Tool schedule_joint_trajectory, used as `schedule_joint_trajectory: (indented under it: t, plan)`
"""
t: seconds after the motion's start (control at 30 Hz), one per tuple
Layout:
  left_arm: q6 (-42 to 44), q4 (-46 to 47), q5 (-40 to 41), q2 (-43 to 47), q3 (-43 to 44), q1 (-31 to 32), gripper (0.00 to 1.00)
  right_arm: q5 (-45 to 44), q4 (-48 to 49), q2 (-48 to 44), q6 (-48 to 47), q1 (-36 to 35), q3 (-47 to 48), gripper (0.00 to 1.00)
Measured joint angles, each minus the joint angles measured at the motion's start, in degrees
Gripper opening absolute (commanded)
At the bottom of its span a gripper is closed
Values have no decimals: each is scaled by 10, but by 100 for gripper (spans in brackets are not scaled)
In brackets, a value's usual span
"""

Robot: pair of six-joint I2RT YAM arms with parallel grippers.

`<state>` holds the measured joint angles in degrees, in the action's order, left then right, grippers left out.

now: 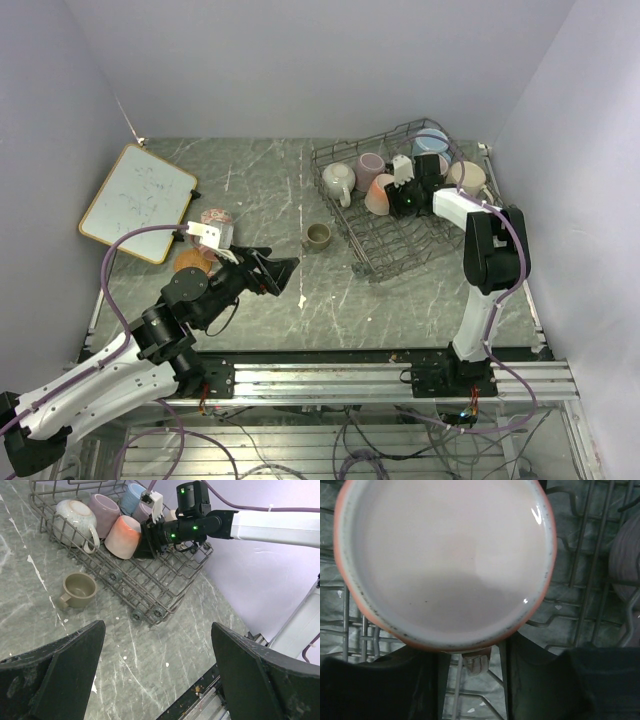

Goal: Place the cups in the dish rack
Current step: Turn the cup upside down in the dish rack.

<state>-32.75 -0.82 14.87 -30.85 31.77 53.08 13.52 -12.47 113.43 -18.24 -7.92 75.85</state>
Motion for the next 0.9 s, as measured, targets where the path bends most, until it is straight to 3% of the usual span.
schedule_joint_trajectory:
  t: [0.2, 0.43, 0.9]
  plan:
    - [0, 0, 0, 0, 0, 0, 97, 2, 3, 0, 0, 5, 0, 43]
    - [0, -8, 0, 2, 0, 0, 97, 4, 5, -6, 0, 10, 0, 51]
    - [3, -21, 6, -1, 5, 0, 97, 60, 14, -86, 7, 21, -23, 58]
